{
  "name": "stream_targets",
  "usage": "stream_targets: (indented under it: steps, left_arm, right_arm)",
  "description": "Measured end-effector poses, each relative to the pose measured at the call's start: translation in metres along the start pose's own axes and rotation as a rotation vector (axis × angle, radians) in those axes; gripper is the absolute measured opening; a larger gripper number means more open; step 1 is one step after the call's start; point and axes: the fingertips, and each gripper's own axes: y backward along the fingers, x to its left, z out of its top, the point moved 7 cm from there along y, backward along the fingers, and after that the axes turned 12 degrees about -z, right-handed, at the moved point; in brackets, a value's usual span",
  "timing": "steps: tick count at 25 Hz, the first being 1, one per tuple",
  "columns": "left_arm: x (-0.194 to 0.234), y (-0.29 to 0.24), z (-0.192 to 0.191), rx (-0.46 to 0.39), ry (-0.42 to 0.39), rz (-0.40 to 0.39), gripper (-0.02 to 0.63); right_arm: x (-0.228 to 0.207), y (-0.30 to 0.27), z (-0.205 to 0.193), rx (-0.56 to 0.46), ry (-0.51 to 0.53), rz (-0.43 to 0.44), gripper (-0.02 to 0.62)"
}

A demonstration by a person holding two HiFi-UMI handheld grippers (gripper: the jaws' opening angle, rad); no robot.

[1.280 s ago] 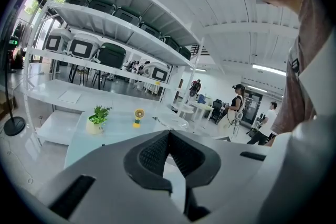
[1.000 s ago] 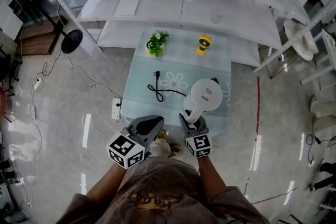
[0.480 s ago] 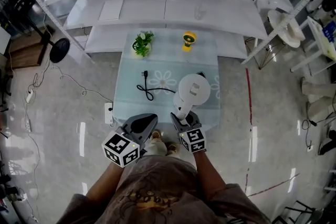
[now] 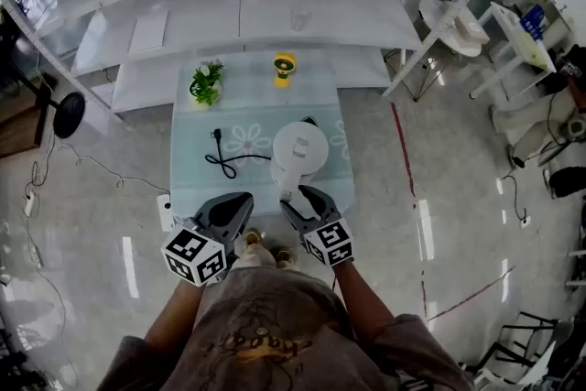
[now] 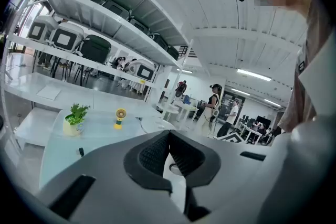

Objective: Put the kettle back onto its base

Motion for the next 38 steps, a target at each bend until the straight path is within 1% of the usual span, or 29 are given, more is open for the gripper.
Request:
stream_targets:
  steps: [4, 7, 9, 13, 17, 21, 24, 27, 29, 34, 38]
  left_arm:
    - [0.001, -0.013, 0.007, -0.006, -0.016, -0.041, 0.021]
    - [0.001, -0.023, 0.014, -0.014, -0.03, -0.072, 0.021]
    - [0.0, -0.029, 0.019, -0.013, -0.046, -0.091, 0.021]
    - [-0.002, -0.037, 0.028, -0.009, -0.083, -0.121, 0.021]
    - [0.002, -0.045, 0.041, -0.015, -0.133, -0.137, 0.021]
    - [0.003, -0.05, 0.049, -0.029, -0.171, -0.129, 0.021]
    - [0.009, -0.052, 0.055, -0.039, -0.198, -0.105, 0.021]
    - [0.015, -0.056, 0.057, -0.054, -0.205, -0.097, 0.021]
    - [0.019, -0.06, 0.057, -0.059, -0.204, -0.095, 0.021]
    - [0.031, -0.06, 0.052, -0.054, -0.186, -0.074, 0.021]
    - [0.037, -0.062, 0.046, -0.058, -0.168, -0.061, 0.021]
  right_arm:
    - [-0.012, 0.023, 0.022, -0.037, -0.037, -0.036, 0.225]
    - [-0.02, 0.04, 0.041, -0.07, -0.039, -0.069, 0.225]
    - [-0.025, 0.05, 0.054, -0.092, -0.038, -0.092, 0.224]
    - [-0.039, 0.076, 0.073, -0.141, -0.078, -0.141, 0.221]
    - [-0.055, 0.098, 0.084, -0.206, -0.126, -0.197, 0.206]
    - [-0.068, 0.116, 0.088, -0.237, -0.169, -0.26, 0.199]
    - [-0.073, 0.121, 0.089, -0.259, -0.184, -0.281, 0.136]
    - [-0.076, 0.12, 0.088, -0.277, -0.173, -0.31, 0.072]
    - [-0.079, 0.118, 0.087, -0.276, -0.165, -0.325, 0.064]
    - [-0.079, 0.105, 0.083, -0.262, -0.16, -0.327, 0.003]
    - [-0.079, 0.096, 0.075, -0.244, -0.152, -0.342, 0.0]
